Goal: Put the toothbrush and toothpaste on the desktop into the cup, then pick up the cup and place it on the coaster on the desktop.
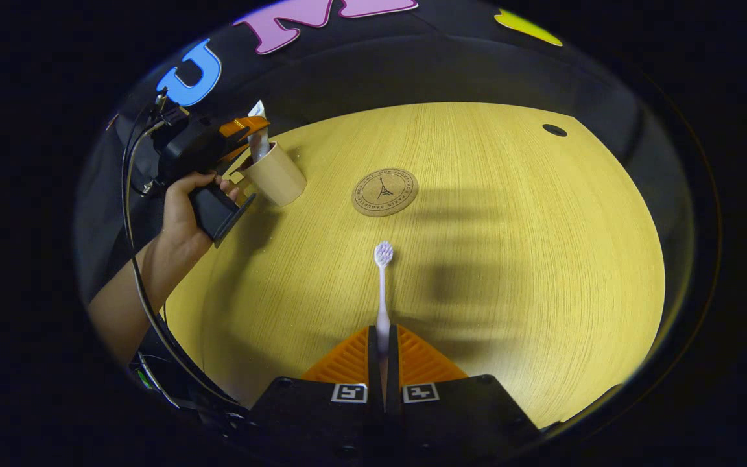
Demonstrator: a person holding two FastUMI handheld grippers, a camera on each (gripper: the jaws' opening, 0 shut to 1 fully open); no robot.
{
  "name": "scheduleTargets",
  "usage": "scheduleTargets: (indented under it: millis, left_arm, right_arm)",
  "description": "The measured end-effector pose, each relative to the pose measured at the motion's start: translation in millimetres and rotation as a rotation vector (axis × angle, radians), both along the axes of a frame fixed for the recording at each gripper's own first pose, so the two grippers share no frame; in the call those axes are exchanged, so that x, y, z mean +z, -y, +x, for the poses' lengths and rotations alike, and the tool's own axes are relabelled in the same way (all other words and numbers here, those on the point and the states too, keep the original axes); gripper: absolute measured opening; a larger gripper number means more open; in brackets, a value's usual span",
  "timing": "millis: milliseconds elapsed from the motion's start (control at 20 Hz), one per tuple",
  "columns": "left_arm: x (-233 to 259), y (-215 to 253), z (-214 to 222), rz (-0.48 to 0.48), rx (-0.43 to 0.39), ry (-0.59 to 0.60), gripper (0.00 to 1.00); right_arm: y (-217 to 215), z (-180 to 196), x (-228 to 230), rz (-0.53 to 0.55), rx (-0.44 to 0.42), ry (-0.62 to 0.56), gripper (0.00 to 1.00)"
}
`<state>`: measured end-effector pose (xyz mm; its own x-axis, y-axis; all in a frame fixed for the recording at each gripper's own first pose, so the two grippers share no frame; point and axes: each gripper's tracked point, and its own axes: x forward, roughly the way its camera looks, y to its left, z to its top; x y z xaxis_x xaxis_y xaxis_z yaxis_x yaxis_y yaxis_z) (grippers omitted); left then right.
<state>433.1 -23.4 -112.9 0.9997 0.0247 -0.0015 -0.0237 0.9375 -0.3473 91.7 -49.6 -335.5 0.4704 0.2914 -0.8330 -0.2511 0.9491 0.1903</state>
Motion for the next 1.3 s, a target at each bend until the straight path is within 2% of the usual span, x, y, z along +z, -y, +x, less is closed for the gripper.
scheduleTargets:
  millis: [150, 200, 350, 500, 750, 900, 1100, 1300]
  left_arm:
    - [-3, 1, -3, 0.063, -0.008, -0.027, 0.31]
    - [0, 2, -10, 0.078, -0.014, -0.027, 0.42]
    - [10, -6, -38, 0.088, -0.001, -0.038, 1.0]
    - [18, -21, -80, 0.1, 0.039, -0.036, 0.97]
    - [7, -30, -162, 0.125, 0.037, -0.075, 0.98]
    - [-8, -33, -203, 0.093, 0.06, -0.12, 0.97]
    - [-24, -40, -243, 0.053, 0.089, -0.152, 0.98]
    - [-48, -42, -263, 0.035, 0.093, -0.204, 0.98]
  right_arm:
    - [-1, 3, 2, -0.002, 0.004, 0.013, 0.05]
    - [-2, 5, 3, 0.004, -0.002, 0.018, 0.05]
    - [-8, 15, 14, 0.028, -0.016, 0.04, 0.05]
    - [-21, 36, 38, 0.051, 0.0, 0.109, 0.05]
    - [-65, 80, 78, 0.115, 0.068, 0.219, 0.05]
    - [-91, 107, 93, 0.133, 0.104, 0.279, 0.05]
    - [-128, 140, 118, 0.176, 0.132, 0.346, 0.05]
    - [-165, 161, 137, 0.204, 0.16, 0.395, 0.05]
